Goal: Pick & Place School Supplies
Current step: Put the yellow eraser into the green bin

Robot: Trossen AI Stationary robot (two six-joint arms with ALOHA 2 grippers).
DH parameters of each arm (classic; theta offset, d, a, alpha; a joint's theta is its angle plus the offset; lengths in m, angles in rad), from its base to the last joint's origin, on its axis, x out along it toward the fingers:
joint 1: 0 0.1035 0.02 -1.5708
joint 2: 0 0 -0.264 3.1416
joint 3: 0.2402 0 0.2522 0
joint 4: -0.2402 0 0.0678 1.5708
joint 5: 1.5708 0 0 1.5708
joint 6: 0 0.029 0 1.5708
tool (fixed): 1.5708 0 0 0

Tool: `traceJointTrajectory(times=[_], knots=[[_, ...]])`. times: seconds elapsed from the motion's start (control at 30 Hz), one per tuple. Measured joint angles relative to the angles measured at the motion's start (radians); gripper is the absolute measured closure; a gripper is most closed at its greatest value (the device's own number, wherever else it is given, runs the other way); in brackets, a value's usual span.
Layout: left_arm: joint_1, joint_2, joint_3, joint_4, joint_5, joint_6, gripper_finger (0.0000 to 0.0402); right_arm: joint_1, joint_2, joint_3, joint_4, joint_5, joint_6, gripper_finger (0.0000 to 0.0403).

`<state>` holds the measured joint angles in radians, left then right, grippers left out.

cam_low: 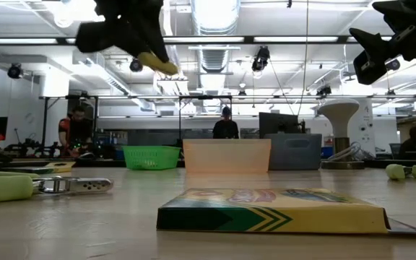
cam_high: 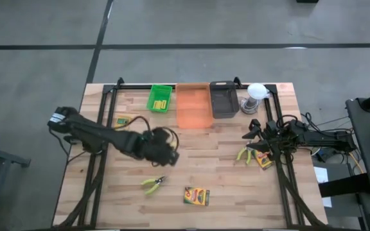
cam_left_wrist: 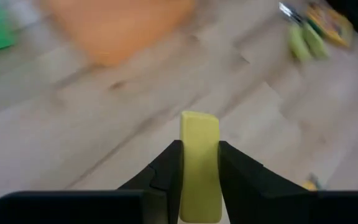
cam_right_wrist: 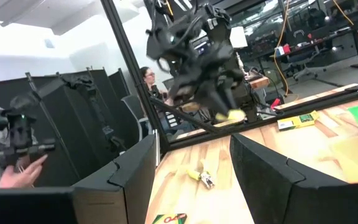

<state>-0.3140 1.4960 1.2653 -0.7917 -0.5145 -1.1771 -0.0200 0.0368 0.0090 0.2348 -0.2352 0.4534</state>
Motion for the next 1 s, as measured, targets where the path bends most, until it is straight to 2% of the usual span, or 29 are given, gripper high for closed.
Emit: traceJointTrajectory(times=[0.1, 0.2, 0.33, 0.5, 0.67, 0.8, 1.0], knots=[[0.04, -0.005, 0.088, -0.151, -0.011, -0.082, 0.031, 0.0, 0.0, 0.0, 0.0, 0.0, 0.0, 0.0202], [0.078, -0.005, 0.158, -0.266, -0.057, -0.085, 0.031, 0.0, 0.0, 0.0, 0.0, 0.0, 0.0, 0.0202], [0.163, -0.006, 0.22, -0.366, -0.114, -0.128, 0.031, 0.0, 0.0, 0.0, 0.0, 0.0, 0.0, 0.0202], [0.31, -0.006, 0.247, -0.409, -0.082, -0.128, 0.031, 0.0, 0.0, 0.0, 0.0, 0.0, 0.0, 0.0202], [0.469, -0.002, 0.208, -0.362, -0.044, -0.061, 0.031, 0.0, 0.0, 0.0, 0.0, 0.0, 0.0, 0.0202], [0.593, 0.0, 0.15, -0.243, -0.016, 0.002, 0.031, 0.0, 0.0, 0.0, 0.0, 0.0, 0.0, 0.0202], [0.775, 0.0, 0.037, 0.068, 0.219, 0.22, 0.031, 0.0, -0.001, 0.0, 0.0, 0.0, 0.0, 0.0202]])
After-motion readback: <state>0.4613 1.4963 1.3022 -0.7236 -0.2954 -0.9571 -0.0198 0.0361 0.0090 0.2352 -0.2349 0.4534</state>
